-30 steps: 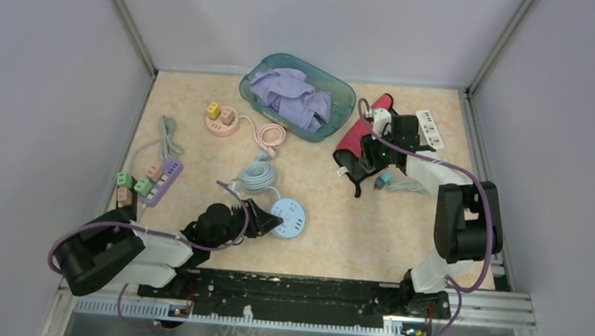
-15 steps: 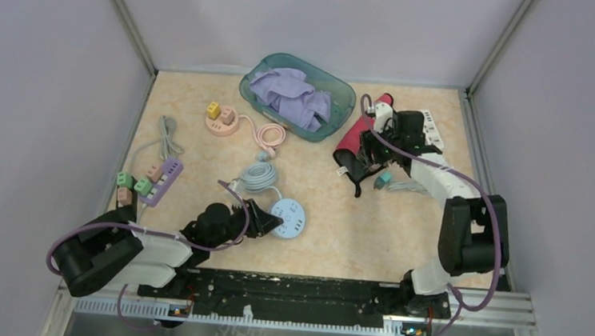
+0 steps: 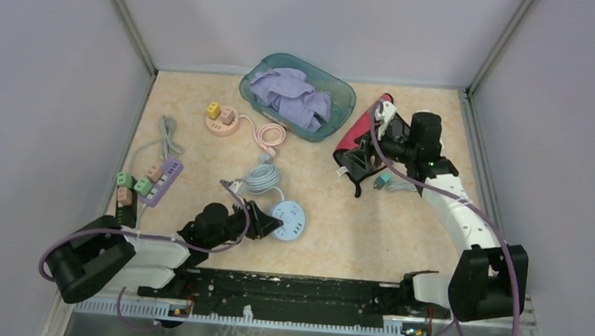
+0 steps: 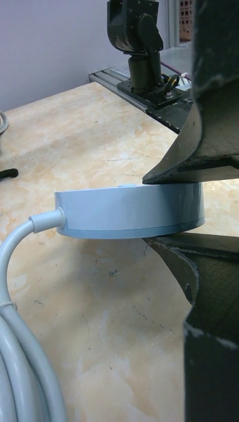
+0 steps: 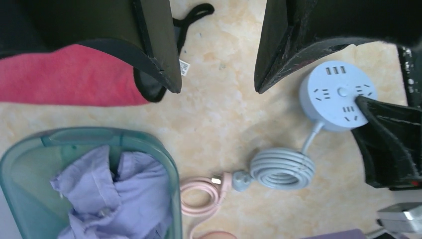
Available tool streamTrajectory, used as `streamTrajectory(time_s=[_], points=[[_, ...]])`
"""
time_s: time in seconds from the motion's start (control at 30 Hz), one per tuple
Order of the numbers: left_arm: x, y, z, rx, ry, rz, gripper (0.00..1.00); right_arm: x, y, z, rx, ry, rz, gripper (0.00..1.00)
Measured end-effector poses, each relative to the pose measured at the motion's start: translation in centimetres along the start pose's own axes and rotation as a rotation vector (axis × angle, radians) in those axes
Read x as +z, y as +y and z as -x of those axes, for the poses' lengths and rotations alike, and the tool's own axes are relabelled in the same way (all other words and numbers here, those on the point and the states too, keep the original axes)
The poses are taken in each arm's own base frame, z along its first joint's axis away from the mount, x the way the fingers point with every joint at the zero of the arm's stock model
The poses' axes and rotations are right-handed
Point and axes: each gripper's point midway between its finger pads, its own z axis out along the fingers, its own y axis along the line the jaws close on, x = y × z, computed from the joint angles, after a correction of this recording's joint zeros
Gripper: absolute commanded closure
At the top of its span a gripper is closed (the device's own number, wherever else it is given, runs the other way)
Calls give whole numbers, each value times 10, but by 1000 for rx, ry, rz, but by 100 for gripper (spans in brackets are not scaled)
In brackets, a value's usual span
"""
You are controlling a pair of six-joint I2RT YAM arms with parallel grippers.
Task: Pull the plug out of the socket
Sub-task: Place the plug at the center of the board, then pick up the socket from the center of the board.
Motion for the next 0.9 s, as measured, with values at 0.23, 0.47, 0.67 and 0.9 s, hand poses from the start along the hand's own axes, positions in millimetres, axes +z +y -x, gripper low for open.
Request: streamTrajectory(time_s=[0.23, 0.47, 0.67, 0.9], points=[[-3, -5, 3, 60, -2, -27, 100, -8, 44, 23, -22, -98, 172, 3], [-8, -13, 4, 141, 0, -76, 100, -15, 78, 27, 37, -177, 337, 1], [-10, -20, 4, 178, -1, -126, 100, -14, 108, -14, 212, -162, 450, 1], [-12, -35, 14, 192, -49, -190, 100, -5, 143, -16, 255, -105, 602, 1]])
